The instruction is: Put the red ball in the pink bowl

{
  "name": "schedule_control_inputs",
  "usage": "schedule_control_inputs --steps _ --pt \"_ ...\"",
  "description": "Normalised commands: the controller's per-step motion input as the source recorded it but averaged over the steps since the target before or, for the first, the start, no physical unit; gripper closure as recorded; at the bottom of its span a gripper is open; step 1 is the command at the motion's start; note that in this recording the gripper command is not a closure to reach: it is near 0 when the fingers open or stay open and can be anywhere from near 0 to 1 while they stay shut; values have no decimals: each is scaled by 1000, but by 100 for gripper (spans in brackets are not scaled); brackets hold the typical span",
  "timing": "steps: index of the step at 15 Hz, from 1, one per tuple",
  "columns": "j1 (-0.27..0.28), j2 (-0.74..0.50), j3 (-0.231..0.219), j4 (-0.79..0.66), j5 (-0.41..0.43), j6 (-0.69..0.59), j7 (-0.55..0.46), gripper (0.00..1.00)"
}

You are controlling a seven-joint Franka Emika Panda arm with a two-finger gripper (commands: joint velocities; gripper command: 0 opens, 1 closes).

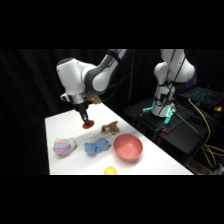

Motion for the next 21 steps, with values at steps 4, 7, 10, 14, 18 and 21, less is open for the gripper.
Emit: schedule_control_inputs --steps 4,7,10,14,18,21 --pt "168 -829 89 -879 -189 79 183 13" --pt "122 -455 168 -453 -100 -4 137 13" --pt "88 -24 148 -14 -72 -34 61 13" --pt "38 266 64 236 -75 -38 -8 13" --pt "27 249 34 243 -10 -56 -20 13" --pt "69 139 67 149 33 -72 1 13"
